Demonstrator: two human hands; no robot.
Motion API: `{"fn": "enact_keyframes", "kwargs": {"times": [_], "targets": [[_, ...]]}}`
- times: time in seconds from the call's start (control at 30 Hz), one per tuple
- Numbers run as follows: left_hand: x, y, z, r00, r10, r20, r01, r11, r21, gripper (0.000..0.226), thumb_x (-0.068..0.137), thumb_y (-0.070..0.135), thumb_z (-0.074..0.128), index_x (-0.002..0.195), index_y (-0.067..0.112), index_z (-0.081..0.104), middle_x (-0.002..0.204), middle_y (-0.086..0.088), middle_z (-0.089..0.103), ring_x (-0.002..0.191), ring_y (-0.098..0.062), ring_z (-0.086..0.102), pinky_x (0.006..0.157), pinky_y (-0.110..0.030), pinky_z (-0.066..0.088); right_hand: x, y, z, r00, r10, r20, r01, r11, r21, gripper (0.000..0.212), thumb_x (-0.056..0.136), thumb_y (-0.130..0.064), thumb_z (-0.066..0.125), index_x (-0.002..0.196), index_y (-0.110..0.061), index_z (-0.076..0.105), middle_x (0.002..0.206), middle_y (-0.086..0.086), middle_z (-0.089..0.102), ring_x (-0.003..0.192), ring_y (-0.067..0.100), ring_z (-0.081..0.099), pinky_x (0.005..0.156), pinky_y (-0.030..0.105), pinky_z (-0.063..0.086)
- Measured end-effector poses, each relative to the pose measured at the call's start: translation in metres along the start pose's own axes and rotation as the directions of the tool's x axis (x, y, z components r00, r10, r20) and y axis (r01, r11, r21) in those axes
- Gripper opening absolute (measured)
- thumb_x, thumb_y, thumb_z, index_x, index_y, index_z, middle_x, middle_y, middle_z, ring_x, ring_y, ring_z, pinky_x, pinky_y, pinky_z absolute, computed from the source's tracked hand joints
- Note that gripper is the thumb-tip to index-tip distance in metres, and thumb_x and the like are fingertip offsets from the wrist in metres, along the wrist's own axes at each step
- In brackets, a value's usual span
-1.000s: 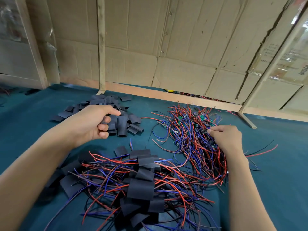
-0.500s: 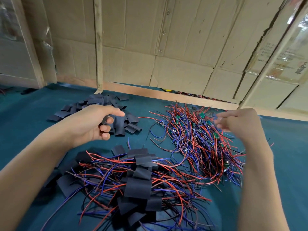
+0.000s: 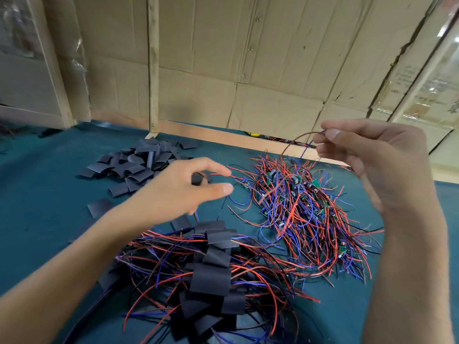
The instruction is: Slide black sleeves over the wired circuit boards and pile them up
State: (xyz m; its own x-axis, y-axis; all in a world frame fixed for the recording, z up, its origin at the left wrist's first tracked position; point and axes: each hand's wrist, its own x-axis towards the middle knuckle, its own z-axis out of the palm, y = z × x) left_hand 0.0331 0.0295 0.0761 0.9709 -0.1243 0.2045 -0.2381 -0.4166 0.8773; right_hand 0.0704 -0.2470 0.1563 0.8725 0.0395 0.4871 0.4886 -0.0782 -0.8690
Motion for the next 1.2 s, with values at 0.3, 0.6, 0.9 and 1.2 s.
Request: {"fn": "enact_keyframes", "kwargs": {"times": [0.3,0.6,0.9,1.2], "targets": [[0.012,-0.016,0.031,0.99,0.137,-0.022,-0.132,0.978,0.16,0.037,0.087,0.048,0.069,0.123,0.049,0.06,0.063,0.006,0.052,0.053,-0.003,0.042,0.056,-0.013,0.036,-0.012,-0.011,0.033,0.979,-0.019,0.203,-0.017,0.985,0.174,0.014,0.078,-0.003,0.069,0.09,0.001,0.076,0.082,0.02,0.075,0.072,0.033,0.07,0.076,0.035,0.058],[0.017,-0.015,0.018,0.966,0.167,-0.199,-0.126,0.971,0.204,0.021,0.093,0.043,0.062,0.077,0.029,0.062,0.071,0.01,0.061,0.067,-0.013,0.054,0.069,-0.036,0.045,-0.002,0.002,0.033,0.984,0.068,0.167,-0.118,0.941,0.316,0.017,0.085,-0.003,0.065,0.096,0.007,0.073,0.087,0.023,0.074,0.078,0.034,0.068,0.088,0.045,0.059],[0.022,-0.015,-0.016,0.957,0.017,-0.289,-0.026,0.999,-0.029,0.019,0.091,0.042,0.063,0.081,0.028,0.069,0.055,-0.004,0.053,0.039,-0.014,0.028,0.045,-0.019,0.023,0.014,0.03,-0.005,0.91,0.309,-0.275,-0.319,0.948,0.009,0.077,0.091,-0.018,0.069,0.157,-0.016,0.028,0.113,0.013,0.07,0.089,0.029,0.076,0.08,0.041,0.061],[0.006,0.017,-0.003,0.993,0.061,-0.104,-0.074,0.989,-0.131,0.019,0.092,0.035,0.067,0.081,0.02,0.069,0.048,0.008,0.041,0.039,-0.016,0.031,0.043,-0.021,0.027,0.001,0.024,0.025,0.855,0.284,0.434,-0.058,0.884,-0.464,0.02,0.083,-0.02,0.08,0.103,-0.026,0.079,0.094,-0.012,0.078,0.092,-0.002,0.071,0.082,0.011,0.05]]}}
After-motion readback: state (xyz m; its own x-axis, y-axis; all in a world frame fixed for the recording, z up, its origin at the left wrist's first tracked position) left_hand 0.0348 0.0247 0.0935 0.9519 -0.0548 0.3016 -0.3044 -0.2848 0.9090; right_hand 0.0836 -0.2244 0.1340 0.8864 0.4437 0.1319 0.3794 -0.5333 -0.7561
